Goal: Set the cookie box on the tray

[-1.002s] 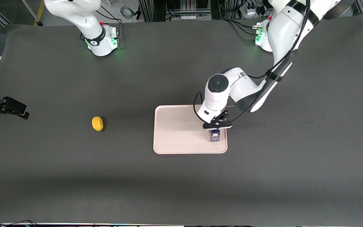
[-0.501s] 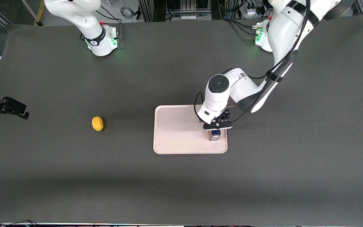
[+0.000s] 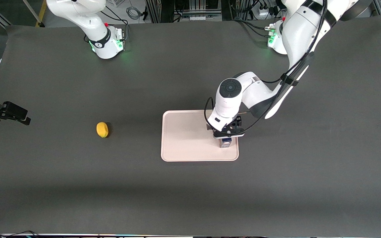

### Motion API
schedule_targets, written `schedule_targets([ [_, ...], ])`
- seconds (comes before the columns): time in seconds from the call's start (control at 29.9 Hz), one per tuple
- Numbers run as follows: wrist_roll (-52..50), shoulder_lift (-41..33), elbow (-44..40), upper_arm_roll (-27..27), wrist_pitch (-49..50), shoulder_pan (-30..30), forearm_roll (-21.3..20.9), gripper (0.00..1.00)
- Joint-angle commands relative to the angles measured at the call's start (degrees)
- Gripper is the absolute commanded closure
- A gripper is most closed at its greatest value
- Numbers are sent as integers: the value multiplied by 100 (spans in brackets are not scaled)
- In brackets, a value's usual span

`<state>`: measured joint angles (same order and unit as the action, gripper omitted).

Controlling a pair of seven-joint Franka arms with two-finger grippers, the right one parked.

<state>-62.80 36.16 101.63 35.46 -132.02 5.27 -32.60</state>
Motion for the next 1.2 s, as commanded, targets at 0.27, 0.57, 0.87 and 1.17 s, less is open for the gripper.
schedule_targets([
  [0.27,251,-250,-521,84,852,26,96,0],
  [0.57,1285,-768,-1679,251,2450,0,1264,0],
  [0.87,3465,-1155,-2867,111,4473,-175,1669,0],
  [1.17,6224,-2068,-2964,-538,5432,-606,2011,0],
])
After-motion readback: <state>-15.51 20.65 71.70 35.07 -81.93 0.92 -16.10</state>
